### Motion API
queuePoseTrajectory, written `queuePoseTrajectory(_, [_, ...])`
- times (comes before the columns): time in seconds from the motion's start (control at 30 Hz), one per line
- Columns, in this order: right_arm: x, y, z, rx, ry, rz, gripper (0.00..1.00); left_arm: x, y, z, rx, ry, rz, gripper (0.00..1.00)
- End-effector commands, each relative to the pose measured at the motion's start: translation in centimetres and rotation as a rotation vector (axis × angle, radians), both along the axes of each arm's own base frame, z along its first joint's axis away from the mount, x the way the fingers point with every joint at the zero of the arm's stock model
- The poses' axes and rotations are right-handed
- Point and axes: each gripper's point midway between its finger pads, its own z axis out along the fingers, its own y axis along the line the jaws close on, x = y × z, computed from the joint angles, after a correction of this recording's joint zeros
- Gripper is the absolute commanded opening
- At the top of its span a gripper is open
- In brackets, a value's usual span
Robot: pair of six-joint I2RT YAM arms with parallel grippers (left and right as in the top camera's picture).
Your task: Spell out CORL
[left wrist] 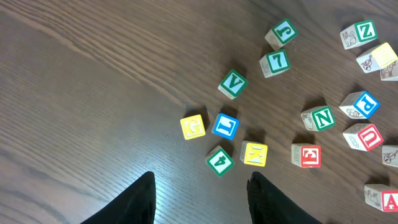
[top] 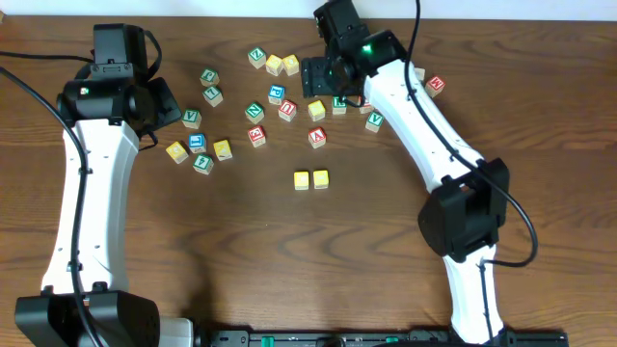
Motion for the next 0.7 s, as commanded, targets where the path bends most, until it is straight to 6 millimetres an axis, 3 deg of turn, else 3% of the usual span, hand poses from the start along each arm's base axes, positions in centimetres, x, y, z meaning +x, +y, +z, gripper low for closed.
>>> queuePoseTrajectory(0.0, [0.6, -0.3, -3.4, -0.037, 0.040, -0.052, 0.78, -0.2, 0.3, 0.3, 0.016, -0.003, 0.002, 0.47])
queuePoseTrajectory(0.17, [1.2, -0.9, -5.8, -0.075, 0.054, -0.107, 0.75, -0.2, 0.3, 0.3, 0.016, -0.002, 0.002, 0.47])
queuePoseTrajectory(0.4, [2.5, -2.7, -6.2, -0.121, 0.017, -0.170, 0.72, -0.2, 0.3, 0.3, 0.012, -0.003, 0.007, 0.47])
queuePoseTrajectory(0.67, [3.6, -3.4, -8.9, -0.112, 0.036, -0.207, 0.59, -0.2, 0.0, 0.3, -0.005, -0.003, -0.003, 0.47])
